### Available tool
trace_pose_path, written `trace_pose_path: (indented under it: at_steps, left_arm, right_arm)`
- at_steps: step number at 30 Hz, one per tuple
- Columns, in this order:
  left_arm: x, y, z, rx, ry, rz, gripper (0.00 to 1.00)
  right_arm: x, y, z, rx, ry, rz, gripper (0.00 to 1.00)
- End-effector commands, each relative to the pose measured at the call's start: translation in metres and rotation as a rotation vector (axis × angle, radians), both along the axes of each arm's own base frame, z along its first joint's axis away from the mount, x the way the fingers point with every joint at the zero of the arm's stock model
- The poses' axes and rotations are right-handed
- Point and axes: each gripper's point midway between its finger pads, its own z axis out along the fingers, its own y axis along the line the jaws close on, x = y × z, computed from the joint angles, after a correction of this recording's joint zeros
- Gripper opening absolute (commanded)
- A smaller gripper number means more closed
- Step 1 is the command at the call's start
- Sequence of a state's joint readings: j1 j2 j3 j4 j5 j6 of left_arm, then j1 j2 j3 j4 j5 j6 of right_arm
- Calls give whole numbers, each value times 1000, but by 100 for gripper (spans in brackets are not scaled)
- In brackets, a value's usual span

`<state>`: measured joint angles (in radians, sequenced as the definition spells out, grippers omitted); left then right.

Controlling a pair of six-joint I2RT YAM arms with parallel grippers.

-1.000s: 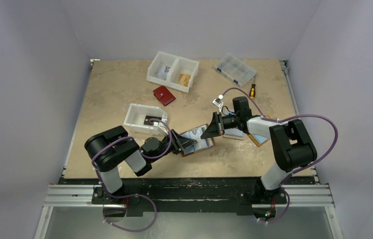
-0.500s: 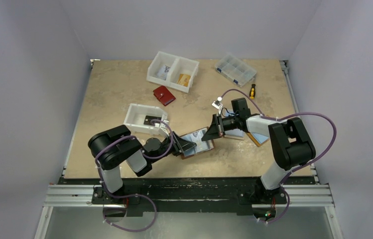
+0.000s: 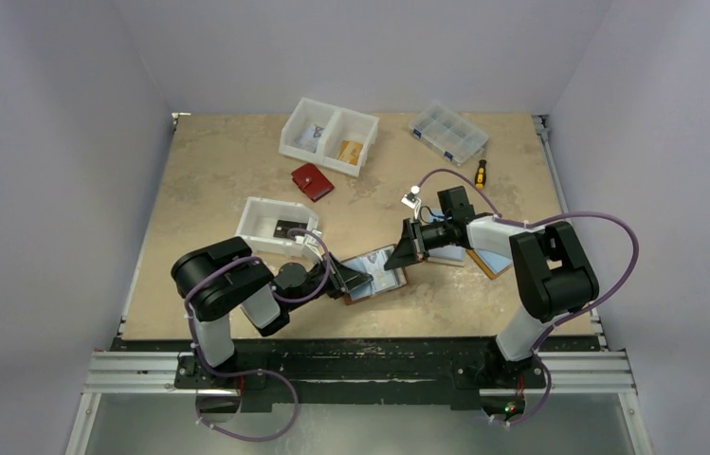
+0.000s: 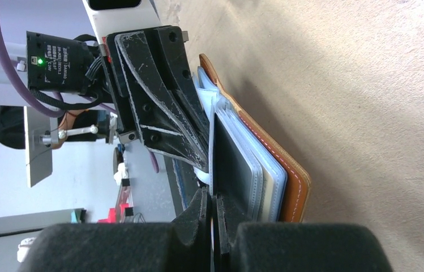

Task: Take the credit cards out of the card holder
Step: Remove the credit card from the card holder.

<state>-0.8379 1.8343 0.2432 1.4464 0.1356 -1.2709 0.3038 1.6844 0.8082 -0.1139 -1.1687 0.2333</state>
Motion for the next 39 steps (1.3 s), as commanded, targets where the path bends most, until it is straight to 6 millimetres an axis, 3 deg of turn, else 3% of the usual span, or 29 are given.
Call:
trace_pose_path:
  at_steps: [1,4,7,10,13,22,25,31,32,37,39]
  left_arm:
    - [8,-5,72,-211,-206,8,0]
    - [7,-4,74,-224,-210,6,0]
    - [6,-5,79,-247,-212,-2,12]
    - [4,-8,81,-263,-206,-23,20]
    - [3,-12,84,-275,-211,-43,23]
    - [3,-10,98,-297,-246,-35,26]
    - [3,-9,104,-307,-259,-30,25]
    - [3,-9,105,-309,-262,-29,0]
    - [3,-9,104,-307,-259,-30,0]
    - [1,-8,89,-276,-230,-36,0]
    - [1,-6,78,-252,-201,-36,0]
  right_arm:
    - [-7,9,11,31,-5,57,7]
    - [-8,10,14,41,-2,58,11]
    - [-9,10,15,46,-4,59,13]
    - [-10,10,16,50,-4,60,8]
    - [-10,10,17,56,-1,62,0]
    - [-8,9,12,27,-5,50,0]
    - [-8,8,8,2,-10,47,0]
    - [-5,7,2,-38,-31,41,0]
    - [-5,6,1,-43,-32,39,0]
    - [-2,4,-3,-79,-57,29,25]
    - [0,2,-6,-100,-71,24,31]
